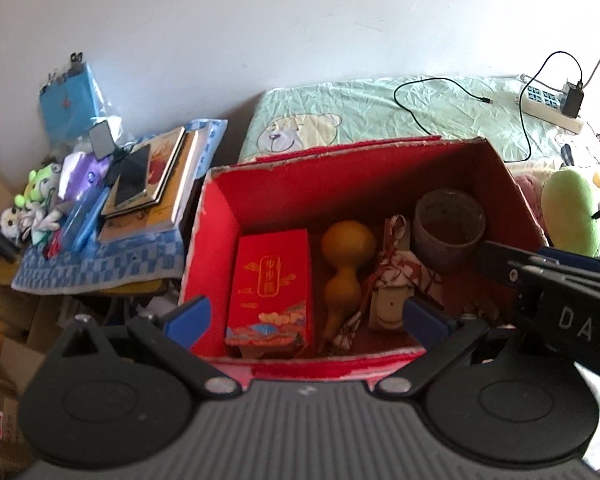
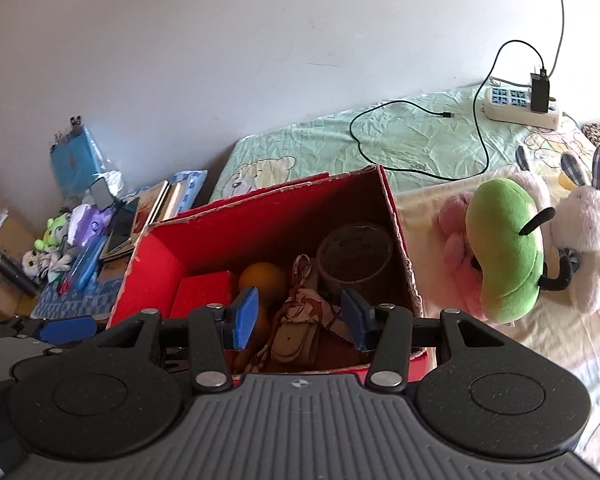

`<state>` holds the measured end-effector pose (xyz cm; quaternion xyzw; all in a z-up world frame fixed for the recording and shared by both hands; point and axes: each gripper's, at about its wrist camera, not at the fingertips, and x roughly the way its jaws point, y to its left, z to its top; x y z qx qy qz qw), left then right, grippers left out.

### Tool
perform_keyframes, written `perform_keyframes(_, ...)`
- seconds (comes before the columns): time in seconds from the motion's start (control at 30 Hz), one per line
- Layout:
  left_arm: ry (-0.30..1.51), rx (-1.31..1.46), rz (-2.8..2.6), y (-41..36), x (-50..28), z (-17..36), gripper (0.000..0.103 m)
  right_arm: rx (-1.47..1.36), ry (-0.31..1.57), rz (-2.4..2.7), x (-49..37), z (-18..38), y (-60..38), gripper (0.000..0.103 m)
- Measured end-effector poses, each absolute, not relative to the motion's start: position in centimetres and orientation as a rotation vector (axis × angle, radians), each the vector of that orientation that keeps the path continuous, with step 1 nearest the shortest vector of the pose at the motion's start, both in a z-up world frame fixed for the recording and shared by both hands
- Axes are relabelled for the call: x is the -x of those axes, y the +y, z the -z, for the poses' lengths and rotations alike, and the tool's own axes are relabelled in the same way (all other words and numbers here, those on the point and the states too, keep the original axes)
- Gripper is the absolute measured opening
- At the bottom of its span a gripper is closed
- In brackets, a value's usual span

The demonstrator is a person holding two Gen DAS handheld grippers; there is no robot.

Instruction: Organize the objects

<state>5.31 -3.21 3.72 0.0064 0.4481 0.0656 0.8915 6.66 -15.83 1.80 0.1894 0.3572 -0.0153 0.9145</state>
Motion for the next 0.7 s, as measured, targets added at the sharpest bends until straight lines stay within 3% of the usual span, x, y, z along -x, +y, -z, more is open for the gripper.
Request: perform_keyframes(0.7, 0.950, 0.014, -0.112, -1.0, -8.4, -0.8, 0.103, -0.348, 0.770, 0.114, -10.0, 0.2, -14.9, 0.050)
